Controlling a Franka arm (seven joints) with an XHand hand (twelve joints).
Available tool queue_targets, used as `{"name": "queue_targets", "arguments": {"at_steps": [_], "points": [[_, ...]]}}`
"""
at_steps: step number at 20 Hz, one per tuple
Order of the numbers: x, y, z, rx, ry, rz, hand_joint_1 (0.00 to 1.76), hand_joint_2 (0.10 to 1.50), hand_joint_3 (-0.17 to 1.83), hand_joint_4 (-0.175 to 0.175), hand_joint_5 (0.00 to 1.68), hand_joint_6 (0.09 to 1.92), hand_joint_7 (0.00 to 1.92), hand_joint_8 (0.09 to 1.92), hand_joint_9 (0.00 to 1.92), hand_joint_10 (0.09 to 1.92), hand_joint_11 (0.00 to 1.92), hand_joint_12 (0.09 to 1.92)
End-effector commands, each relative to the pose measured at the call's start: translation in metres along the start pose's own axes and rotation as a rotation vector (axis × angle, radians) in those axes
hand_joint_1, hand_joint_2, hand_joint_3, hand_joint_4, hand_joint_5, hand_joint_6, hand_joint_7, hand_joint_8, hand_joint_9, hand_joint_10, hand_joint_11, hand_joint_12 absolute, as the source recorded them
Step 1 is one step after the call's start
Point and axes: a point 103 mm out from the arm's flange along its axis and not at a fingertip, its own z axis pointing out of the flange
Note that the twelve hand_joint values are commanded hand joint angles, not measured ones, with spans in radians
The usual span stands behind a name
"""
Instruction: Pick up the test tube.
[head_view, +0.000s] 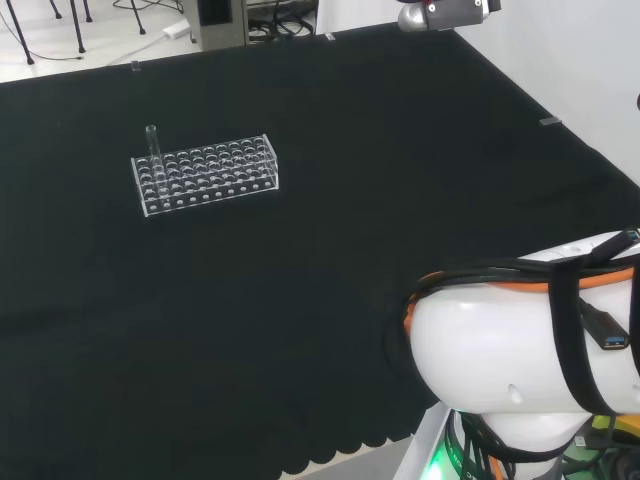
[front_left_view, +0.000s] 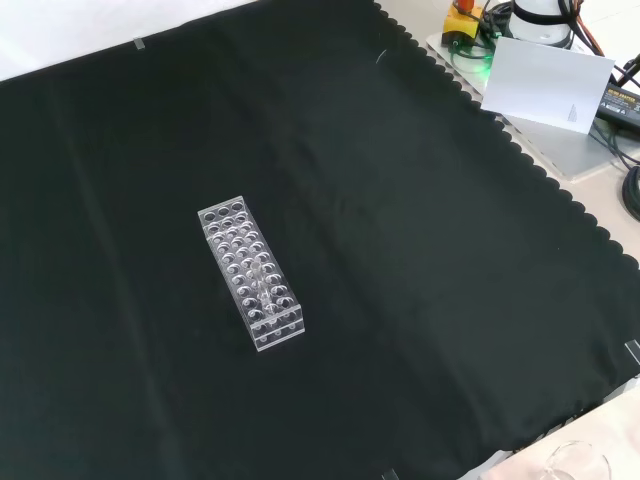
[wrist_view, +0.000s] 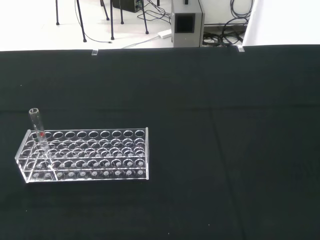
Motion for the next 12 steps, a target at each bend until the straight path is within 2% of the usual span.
{"name": "queue_targets", "arguments": {"at_steps": [1, 3, 7, 9, 12], "points": [[0.0, 0.002, 0.0, -0.009, -0.008, -0.004, 0.74, 0.63, 0.62, -0.058, 0.06, 0.13, 0.05, 0.74, 0.01, 0.78, 0.0, 1.07], [0.001, 0.005, 0.001, -0.007, -0.01, -0.012, 0.74, 0.67, 0.55, -0.058, 0.08, 0.09, 0.03, 0.77, 0.0, 0.79, 0.0, 1.1], [0.007, 0.013, 0.001, 0.001, -0.008, -0.04, 0.74, 0.69, 0.51, -0.058, 0.1, 0.09, 0.03, 0.79, 0.0, 0.79, 0.0, 1.11], [0.015, 0.025, 0.003, 0.018, -0.006, -0.079, 0.74, 0.69, 0.51, -0.058, 0.1, 0.09, 0.03, 0.79, 0.0, 0.8, 0.0, 1.11], [0.037, 0.051, 0.007, 0.049, -0.01, -0.165, 0.74, 0.69, 0.51, -0.059, 0.1, 0.09, 0.03, 0.79, 0.0, 0.82, 0.0, 1.12]]}}
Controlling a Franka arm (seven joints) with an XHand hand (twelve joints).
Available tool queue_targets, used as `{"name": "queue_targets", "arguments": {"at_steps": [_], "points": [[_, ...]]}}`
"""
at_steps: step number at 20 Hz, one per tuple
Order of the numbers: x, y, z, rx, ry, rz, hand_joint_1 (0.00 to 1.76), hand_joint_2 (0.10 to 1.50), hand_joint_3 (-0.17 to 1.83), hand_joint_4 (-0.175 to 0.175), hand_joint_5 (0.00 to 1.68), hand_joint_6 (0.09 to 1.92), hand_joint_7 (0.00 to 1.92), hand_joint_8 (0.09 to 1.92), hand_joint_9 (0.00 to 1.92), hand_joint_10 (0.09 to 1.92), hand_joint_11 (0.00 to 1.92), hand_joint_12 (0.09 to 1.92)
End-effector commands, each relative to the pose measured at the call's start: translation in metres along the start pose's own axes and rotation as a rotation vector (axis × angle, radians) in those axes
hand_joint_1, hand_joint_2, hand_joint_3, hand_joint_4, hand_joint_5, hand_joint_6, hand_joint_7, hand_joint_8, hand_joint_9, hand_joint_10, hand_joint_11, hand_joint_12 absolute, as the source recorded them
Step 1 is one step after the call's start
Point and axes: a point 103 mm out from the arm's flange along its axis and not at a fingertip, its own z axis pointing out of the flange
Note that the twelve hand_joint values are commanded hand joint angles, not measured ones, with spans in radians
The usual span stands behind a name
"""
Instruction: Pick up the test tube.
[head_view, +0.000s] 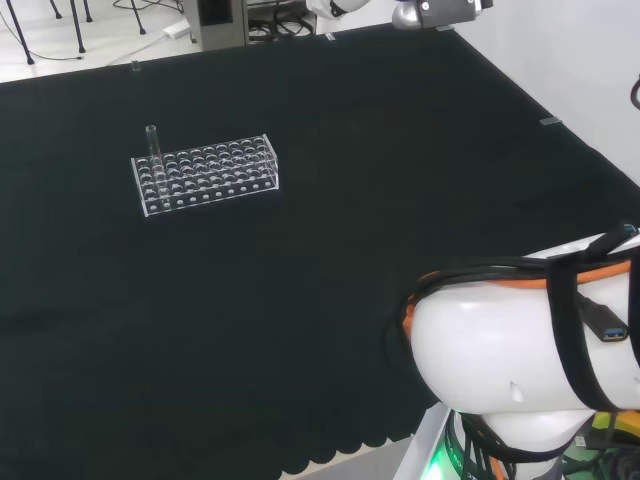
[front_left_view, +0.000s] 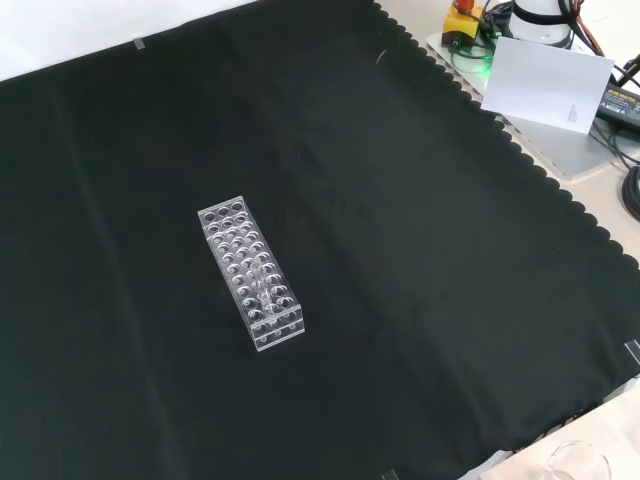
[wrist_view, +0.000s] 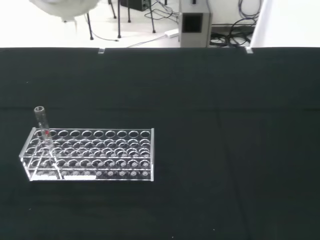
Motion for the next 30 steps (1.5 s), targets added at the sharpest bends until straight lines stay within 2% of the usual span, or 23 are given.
{"name": "queue_targets", "arguments": {"at_steps": [1, 3, 5, 12, 18, 26, 30], "points": [[0.036, 0.047, 0.006, 0.051, 0.002, -0.157, 0.74, 0.69, 0.5, -0.059, 0.11, 0.09, 0.03, 0.79, 0.0, 0.84, 0.0, 1.13], [0.05, 0.062, 0.013, 0.069, 0.0, -0.204, 0.74, 0.7, 0.5, -0.06, 0.12, 0.09, 0.05, 0.8, 0.0, 0.86, 0.0, 1.15], [0.062, 0.081, 0.024, 0.115, 0.014, -0.24, 0.74, 0.7, 0.5, -0.061, 0.14, 0.09, 0.09, 0.79, 0.0, 0.91, 0.0, 1.21], [0.101, 0.139, 0.07, 0.203, 0.015, -0.315, 0.77, 0.7, 0.51, -0.07, 0.21, 0.09, 0.2, 0.77, 0.07, 0.97, 0.0, 1.37], [0.13, 0.175, 0.115, 0.291, 0.03, -0.347, 0.79, 0.7, 0.52, -0.082, 0.24, 0.09, 0.25, 0.77, 0.12, 0.97, 0.0, 1.42], [0.158, 0.207, 0.163, 0.363, 0.035, -0.374, 0.81, 0.7, 0.53, -0.087, 0.26, 0.09, 0.28, 0.78, 0.15, 0.97, 0.0, 1.43], [0.173, 0.226, 0.189, 0.402, -0.011, -0.398, 0.81, 0.7, 0.53, -0.088, 0.26, 0.09, 0.28, 0.78, 0.16, 0.97, 0.0, 1.44]]}}
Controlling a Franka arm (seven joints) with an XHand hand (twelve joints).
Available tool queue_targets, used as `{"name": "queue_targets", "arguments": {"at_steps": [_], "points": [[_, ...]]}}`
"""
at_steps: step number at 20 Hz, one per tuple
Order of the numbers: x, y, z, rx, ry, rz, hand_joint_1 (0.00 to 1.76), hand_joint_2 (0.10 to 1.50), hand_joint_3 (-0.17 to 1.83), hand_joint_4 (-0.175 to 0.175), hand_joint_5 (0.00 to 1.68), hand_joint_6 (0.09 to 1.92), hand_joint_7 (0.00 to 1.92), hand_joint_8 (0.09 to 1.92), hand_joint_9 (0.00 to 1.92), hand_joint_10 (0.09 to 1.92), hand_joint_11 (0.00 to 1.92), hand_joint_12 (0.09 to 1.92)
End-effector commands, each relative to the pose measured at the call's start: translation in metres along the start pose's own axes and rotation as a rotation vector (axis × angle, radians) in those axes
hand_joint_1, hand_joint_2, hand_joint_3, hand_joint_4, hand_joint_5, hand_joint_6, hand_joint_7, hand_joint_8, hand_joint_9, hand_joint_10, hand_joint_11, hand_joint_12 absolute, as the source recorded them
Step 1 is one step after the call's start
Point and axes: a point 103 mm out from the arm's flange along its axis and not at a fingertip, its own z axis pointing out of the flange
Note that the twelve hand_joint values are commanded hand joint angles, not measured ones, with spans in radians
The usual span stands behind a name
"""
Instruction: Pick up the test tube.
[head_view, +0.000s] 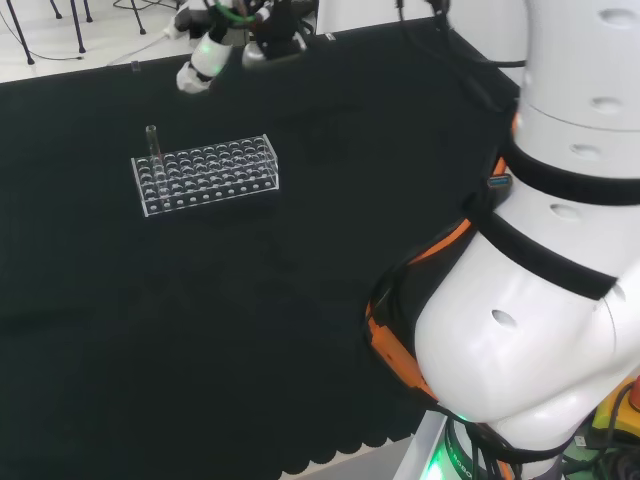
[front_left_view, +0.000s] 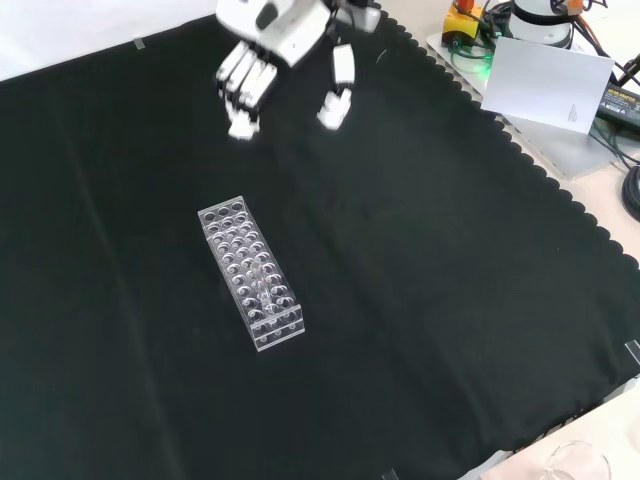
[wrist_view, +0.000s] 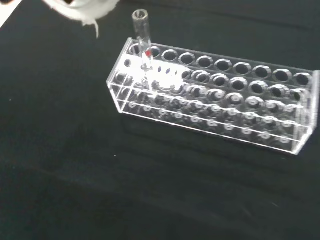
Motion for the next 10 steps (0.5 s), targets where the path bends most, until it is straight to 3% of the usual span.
{"name": "queue_targets", "arguments": {"at_steps": [1, 10], "points": [[0.026, 0.059, 0.032, 0.077, -0.044, -0.062, 0.81, 0.7, 0.53, -0.088, 0.26, 0.09, 0.27, 0.77, 0.15, 0.97, 0.0, 1.44], [0.023, 0.12, 0.042, 0.134, -0.153, -0.053, 0.81, 0.69, 0.54, -0.084, 0.25, 0.09, 0.2, 0.79, 0.13, 0.98, 0.0, 1.44]]}}
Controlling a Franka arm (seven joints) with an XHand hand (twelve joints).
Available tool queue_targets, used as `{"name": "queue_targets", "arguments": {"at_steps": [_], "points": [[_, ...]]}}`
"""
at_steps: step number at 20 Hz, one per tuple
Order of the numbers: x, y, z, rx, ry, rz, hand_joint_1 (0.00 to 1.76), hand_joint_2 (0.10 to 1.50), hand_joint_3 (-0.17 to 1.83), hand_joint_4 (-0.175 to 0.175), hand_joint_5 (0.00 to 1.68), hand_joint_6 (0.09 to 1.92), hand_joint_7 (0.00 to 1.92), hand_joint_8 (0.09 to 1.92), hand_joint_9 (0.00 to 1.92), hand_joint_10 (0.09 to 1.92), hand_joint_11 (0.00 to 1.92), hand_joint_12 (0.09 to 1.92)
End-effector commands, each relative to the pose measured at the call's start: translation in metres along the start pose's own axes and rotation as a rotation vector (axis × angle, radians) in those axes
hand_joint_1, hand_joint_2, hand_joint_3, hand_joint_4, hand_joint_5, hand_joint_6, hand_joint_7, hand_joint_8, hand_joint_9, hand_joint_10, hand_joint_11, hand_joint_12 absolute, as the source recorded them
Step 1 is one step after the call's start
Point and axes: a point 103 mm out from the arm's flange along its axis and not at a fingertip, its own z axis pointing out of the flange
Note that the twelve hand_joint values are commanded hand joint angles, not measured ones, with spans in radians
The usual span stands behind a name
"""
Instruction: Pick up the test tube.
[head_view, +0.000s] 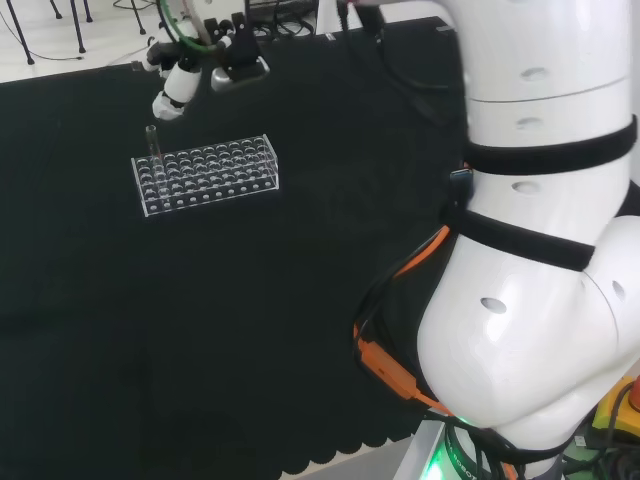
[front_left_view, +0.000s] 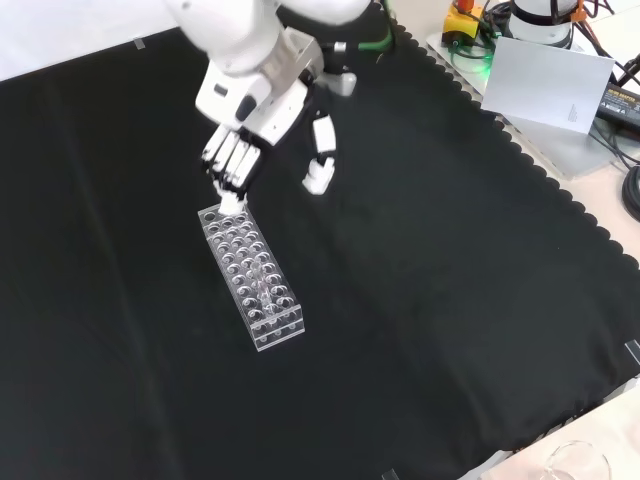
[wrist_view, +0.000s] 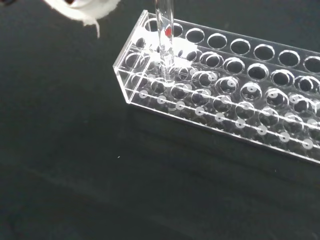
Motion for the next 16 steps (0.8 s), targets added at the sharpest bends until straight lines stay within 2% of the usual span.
{"name": "queue_targets", "arguments": {"at_steps": [1, 6, 10, 13, 16], "points": [[0.004, 0.055, 0.007, 0.067, -0.117, -0.006, 0.81, 0.69, 0.54, -0.084, 0.25, 0.09, 0.2, 0.79, 0.13, 0.98, 0.0, 1.44], [-0.002, 0.081, 0.015, 0.093, -0.148, -0.011, 0.81, 0.69, 0.55, -0.086, 0.25, 0.09, 0.21, 0.8, 0.13, 0.98, 0.0, 1.45], [-0.002, 0.096, 0.026, 0.141, -0.21, -0.008, 0.81, 0.69, 0.55, -0.092, 0.27, 0.09, 0.23, 0.81, 0.14, 0.98, 0.0, 1.47], [0.001, 0.104, 0.034, 0.153, -0.225, -0.009, 0.81, 0.69, 0.56, -0.098, 0.29, 0.09, 0.28, 0.82, 0.17, 0.99, 0.0, 1.49], [0.001, 0.109, 0.04, 0.153, -0.212, 0.001, 0.82, 0.69, 0.57, -0.112, 0.35, 0.09, 0.38, 0.83, 0.23, 0.98, 0.0, 1.53]]}}
